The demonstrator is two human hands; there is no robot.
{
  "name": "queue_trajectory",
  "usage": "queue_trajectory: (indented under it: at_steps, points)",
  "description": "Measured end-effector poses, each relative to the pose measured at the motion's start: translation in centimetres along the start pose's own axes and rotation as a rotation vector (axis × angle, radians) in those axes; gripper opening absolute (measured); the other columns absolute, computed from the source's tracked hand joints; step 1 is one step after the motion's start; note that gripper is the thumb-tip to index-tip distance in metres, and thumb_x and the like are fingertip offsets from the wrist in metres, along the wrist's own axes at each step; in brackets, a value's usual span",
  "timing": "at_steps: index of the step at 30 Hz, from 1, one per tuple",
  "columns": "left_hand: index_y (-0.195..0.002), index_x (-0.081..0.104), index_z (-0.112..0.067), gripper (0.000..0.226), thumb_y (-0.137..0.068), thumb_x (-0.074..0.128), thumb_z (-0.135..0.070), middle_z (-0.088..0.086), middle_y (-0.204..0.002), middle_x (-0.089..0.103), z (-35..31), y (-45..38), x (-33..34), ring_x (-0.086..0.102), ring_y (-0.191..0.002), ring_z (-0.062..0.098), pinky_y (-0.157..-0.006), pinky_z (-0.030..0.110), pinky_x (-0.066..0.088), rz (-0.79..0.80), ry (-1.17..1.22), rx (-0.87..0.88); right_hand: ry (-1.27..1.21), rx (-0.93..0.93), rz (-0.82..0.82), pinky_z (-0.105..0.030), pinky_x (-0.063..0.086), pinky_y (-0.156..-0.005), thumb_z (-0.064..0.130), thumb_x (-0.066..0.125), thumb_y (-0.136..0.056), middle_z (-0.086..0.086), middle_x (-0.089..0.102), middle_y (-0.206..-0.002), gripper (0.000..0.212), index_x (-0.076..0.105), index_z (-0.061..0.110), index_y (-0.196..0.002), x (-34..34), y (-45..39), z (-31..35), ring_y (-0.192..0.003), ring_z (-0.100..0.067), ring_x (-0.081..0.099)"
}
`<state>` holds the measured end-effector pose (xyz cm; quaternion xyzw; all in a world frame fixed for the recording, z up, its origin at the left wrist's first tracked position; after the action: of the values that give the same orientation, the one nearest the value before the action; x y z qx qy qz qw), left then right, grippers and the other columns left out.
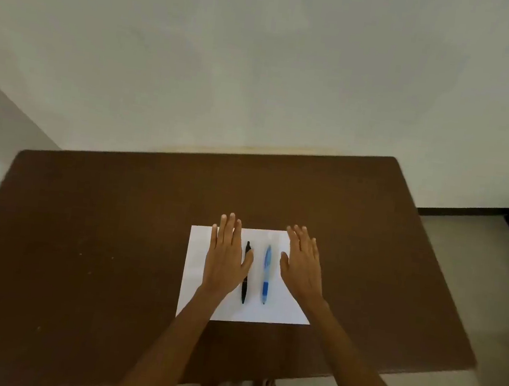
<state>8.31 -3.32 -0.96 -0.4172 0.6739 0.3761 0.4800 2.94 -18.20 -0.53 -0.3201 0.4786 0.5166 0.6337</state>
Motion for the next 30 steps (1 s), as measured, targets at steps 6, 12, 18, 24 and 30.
queue_trajectory:
  at_steps: [6, 12, 18, 24, 30]
  points:
    - [-0.147, 0.013, -0.012, 0.071, -0.091, 0.031, -0.053, 0.007, -0.157, 0.006, 2.9, -3.1, 4.7, 0.0, -0.145, 0.024, -0.113, 0.032, -0.007, -0.158, 0.047, 0.016, -0.431, 0.121, -0.26, -0.022, 0.036, -0.097, 0.037, 0.044, -0.095, -0.005, 0.049, -0.139, 0.042, 0.045, 0.018, -0.132, 4.1, -2.6, -1.4, -0.124, -0.021, 0.05]
    - [-0.146, 0.018, -0.012, 0.065, -0.093, 0.038, -0.046, 0.006, -0.156, 0.014, 3.6, -3.5, 6.4, 0.011, -0.144, 0.024, -0.113, 0.03, 0.001, -0.252, 0.136, 0.024, -0.355, 0.2, -0.121, -0.024, 0.043, -0.079, 0.041, 0.052, -0.09, -0.005, 0.051, -0.127, 0.041, 0.044, 0.017, -0.123, 7.6, -2.6, -2.1, -0.107, -0.023, 0.059]
    - [-0.145, 0.019, -0.011, 0.059, -0.096, 0.038, -0.038, 0.007, -0.156, 0.016, 2.3, -1.6, 4.8, 0.012, -0.144, 0.022, -0.113, 0.027, 0.001, -0.262, 0.153, 0.032, -0.322, 0.208, -0.024, -0.03, 0.049, -0.081, 0.029, 0.063, -0.085, -0.01, 0.058, -0.119, 0.051, 0.038, 0.015, -0.126, 7.2, -1.4, -1.6, -0.098, -0.027, 0.063]
    - [-0.138, 0.038, -0.014, 0.046, -0.095, 0.044, -0.031, 0.005, -0.148, 0.037, -0.2, 3.3, 2.1, 0.035, -0.135, 0.022, -0.111, 0.031, 0.025, -0.194, 0.411, -0.036, -0.695, 0.345, 0.003, -0.032, 0.052, -0.087, 0.023, 0.06, -0.088, -0.016, 0.064, -0.111, 0.042, 0.042, 0.012, -0.125, 4.8, 2.2, -1.4, -0.093, -0.026, 0.064]
    - [-0.125, 0.051, -0.011, 0.034, -0.097, 0.041, -0.028, 0.011, -0.129, 0.056, -3.9, 7.3, 2.2, 0.061, -0.104, 0.023, -0.087, 0.023, 0.049, 0.106, 0.842, -0.038, -1.087, 0.208, -0.077, -0.018, 0.056, -0.067, 0.013, 0.054, -0.091, -0.013, 0.063, -0.104, 0.029, 0.053, 0.012, -0.12, 0.3, 7.3, 0.9, -0.08, -0.017, 0.066]
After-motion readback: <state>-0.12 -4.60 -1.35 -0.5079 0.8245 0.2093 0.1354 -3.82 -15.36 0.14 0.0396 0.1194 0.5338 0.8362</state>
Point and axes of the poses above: each hand's wrist, its own y-axis away from the middle knuckle, its own x-axis out of the palm, z = x × y, the point moved 9 cm from there along -y, towards the middle knuckle
